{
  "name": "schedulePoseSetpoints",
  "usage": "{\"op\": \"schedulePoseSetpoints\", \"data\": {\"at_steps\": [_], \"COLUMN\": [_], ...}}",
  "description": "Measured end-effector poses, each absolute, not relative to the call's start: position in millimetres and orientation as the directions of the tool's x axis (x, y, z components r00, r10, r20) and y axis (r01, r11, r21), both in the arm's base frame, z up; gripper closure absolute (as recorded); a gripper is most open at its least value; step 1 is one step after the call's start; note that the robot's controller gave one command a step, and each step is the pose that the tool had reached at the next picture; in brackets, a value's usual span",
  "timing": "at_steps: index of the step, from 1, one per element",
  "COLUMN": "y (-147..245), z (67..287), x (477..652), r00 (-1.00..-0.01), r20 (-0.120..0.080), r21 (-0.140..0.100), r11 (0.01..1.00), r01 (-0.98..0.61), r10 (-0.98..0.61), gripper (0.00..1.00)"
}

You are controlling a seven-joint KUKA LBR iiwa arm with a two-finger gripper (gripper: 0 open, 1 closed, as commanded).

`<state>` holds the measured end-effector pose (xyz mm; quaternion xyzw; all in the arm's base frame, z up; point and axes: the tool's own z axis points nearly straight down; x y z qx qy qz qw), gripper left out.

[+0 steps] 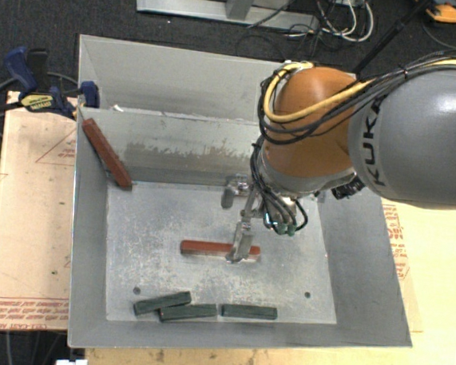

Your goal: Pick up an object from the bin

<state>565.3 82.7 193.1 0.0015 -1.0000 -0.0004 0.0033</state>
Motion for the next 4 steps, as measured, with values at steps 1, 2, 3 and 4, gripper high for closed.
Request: {"op": "schedulePoseSetpoints", "data": {"at_steps": [1, 2, 3, 4], "y": [46, 47, 51, 69], "z": [66, 71, 129, 258], "x": [580.9, 583.3, 623.5, 604.2], "r00": [-0.997, -0.997, -0.899, -0.897], "r20": [0.005, -0.003, -0.008, -0.012], "r21": [0.000, 0.002, -0.002, -0.003], "r11": [0.997, 0.997, 0.899, 0.897], "r01": [-0.082, -0.083, -0.438, -0.442], "r10": [-0.082, -0.083, -0.438, -0.442], "gripper": [0.00, 1.00, 1.00, 1.00]}}
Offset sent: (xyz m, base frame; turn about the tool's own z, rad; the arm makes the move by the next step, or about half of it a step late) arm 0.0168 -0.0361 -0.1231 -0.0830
